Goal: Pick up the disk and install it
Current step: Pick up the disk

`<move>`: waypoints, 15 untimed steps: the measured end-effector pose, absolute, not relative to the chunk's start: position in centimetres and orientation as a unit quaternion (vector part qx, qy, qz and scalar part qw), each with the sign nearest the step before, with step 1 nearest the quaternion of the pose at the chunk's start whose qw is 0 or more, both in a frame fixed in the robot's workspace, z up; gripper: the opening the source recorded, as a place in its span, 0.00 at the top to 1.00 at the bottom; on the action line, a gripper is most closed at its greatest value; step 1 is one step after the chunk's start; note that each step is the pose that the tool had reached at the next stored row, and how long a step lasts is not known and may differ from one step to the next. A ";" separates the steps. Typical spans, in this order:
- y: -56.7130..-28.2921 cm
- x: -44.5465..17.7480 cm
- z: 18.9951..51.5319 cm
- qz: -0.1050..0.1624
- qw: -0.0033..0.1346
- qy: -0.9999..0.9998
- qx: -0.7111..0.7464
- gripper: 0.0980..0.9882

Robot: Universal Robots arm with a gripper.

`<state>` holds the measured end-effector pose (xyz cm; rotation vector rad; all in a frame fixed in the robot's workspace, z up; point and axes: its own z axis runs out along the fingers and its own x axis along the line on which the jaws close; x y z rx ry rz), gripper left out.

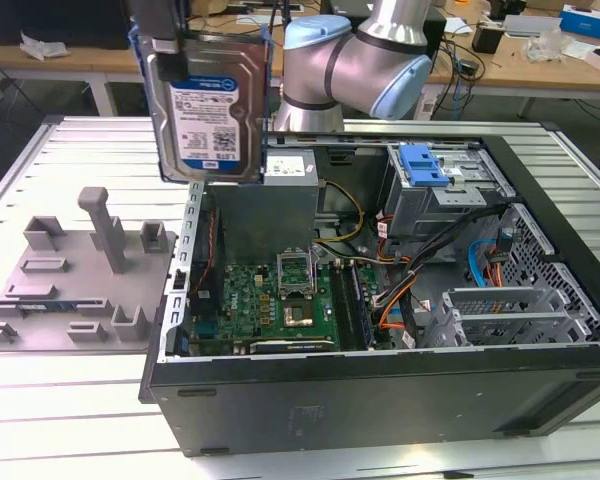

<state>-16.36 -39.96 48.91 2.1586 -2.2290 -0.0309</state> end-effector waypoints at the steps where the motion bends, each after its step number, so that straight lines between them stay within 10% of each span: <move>1: -40.2 -15.9 48.9 -0.010 0.019 -0.718 0.695 0.70; 15: -43.2 -9.7 48.9 -0.010 0.020 -0.718 0.695 0.70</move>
